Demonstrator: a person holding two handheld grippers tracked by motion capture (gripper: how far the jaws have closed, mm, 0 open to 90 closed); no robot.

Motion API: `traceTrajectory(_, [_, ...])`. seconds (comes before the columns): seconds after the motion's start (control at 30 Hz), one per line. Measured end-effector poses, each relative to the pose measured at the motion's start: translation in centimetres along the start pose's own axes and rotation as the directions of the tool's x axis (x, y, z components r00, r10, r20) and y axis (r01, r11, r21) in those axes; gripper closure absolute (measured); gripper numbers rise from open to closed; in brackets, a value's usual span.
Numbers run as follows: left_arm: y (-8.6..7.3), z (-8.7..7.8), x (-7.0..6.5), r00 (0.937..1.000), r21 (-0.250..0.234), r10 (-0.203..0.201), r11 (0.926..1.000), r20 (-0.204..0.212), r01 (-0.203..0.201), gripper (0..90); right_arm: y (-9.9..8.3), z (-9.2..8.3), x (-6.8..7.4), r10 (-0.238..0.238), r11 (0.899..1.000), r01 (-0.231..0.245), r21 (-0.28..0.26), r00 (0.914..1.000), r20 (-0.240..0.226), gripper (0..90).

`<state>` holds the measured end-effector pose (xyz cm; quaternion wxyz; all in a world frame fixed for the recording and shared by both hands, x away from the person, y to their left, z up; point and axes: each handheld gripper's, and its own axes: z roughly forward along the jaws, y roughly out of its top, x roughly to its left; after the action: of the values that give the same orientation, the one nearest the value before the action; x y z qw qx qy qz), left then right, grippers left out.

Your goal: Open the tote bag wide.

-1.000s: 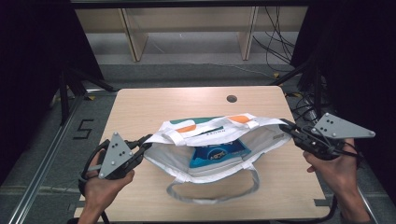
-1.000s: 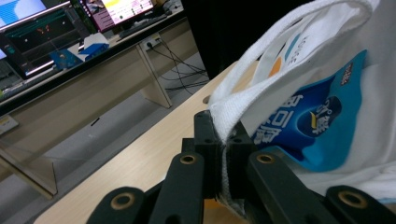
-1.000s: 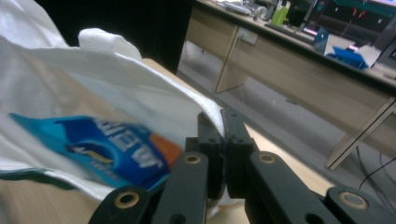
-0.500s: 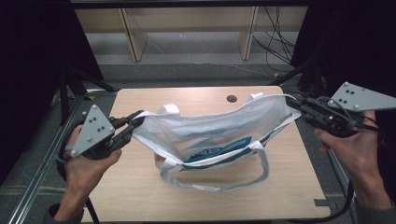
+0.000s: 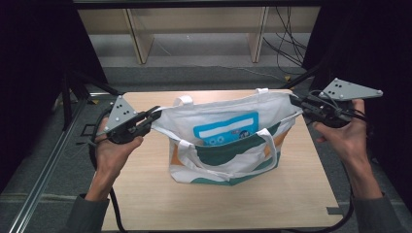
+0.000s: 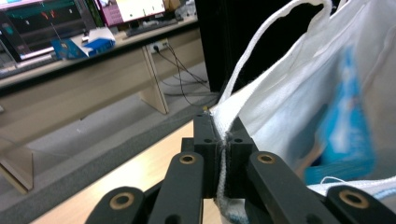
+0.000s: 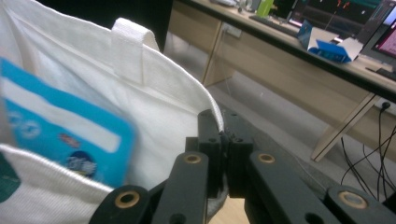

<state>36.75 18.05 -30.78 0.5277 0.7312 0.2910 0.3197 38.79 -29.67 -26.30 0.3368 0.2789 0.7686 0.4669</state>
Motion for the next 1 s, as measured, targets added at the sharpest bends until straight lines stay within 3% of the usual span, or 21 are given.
traceTrajectory(0.1, [-0.9, 0.0, -0.3, 1.0000, -0.005, -0.003, 1.0000, 0.006, 0.003, 86.0, -0.7, 0.1, 0.3, 0.031, 0.999, -0.031, 0.013, 0.9992, -0.025, 88.5])
traceTrajectory(0.2, [-1.7, 0.0, -0.8, 0.9999, 0.014, 0.014, 0.9998, 0.004, -0.014, 85.9, -1.3, 0.2, 0.6, -0.007, 1.000, 0.007, 0.015, 1.0000, -0.002, 88.4])
traceTrajectory(0.27, [-2.4, 0.1, -0.9, 0.9999, 0.026, 0.012, 0.9996, 0.008, -0.013, 85.6, -1.8, 0.3, 1.0, 0.008, 1.000, -0.008, 0.026, 1.0000, -0.005, 88.4])
traceTrajectory(0.3, [-3.0, 0.4, -0.7, 0.9997, 0.032, -0.019, 0.9993, 0.017, 0.018, 85.4, -2.4, 0.5, 1.1, 0.011, 1.000, -0.010, 0.024, 0.9999, -0.009, 88.4])
traceTrajectory(0.43, [-3.7, 1.3, -0.5, 0.9996, 0.055, -0.028, 0.9981, 0.010, 0.027, 85.3, -2.9, 1.3, 1.0, 0.019, 0.999, -0.019, 0.045, 0.9998, -0.010, 88.4])
traceTrajectory(0.47, [-3.9, 1.7, -0.4, 0.9993, 0.061, -0.036, 0.9975, 0.006, 0.035, 85.2, -3.0, 1.5, 1.0, 0.000, 0.999, 0.000, 0.047, 1.0000, 0.003, 88.4])
traceTrajectory(0.6, [-5.2, 3.1, 0.0, 0.9978, 0.082, -0.066, 0.9945, 0.007, 0.065, 85.0, -3.7, 2.9, 1.0, 0.000, 0.996, -0.001, 0.094, 1.0000, 0.010, 88.3])
traceTrajectory(0.67, [-5.9, 3.4, -0.1, 0.9957, 0.090, -0.093, 0.9917, 0.004, 0.092, 84.8, -4.2, 3.3, 0.8, 0.008, 0.997, -0.009, 0.083, 0.9999, 0.012, 88.3])
traceTrajectory(0.77, [-7.1, 3.9, -0.4, 0.9962, 0.116, -0.087, 0.9896, 0.009, 0.085, 84.6, -5.2, 3.6, 1.1, 0.016, 0.995, -0.017, 0.099, 0.9998, 0.012, 88.3])
traceTrajectory(0.9, [-8.7, 4.6, -0.7, 0.9935, 0.137, -0.113, 0.9844, 0.015, 0.110, 84.4, -6.7, 4.0, 1.2, 0.031, 0.992, -0.030, 0.122, 0.9995, -0.002, 88.3])
traceTrajectory(1.0, [-9.7, 5.1, -1.0, 0.9947, 0.163, -0.100, 0.9820, 0.023, 0.095, 84.3, -7.8, 4.5, 1.3, 0.029, 0.991, -0.029, 0.129, 0.9996, 0.005, 88.3])
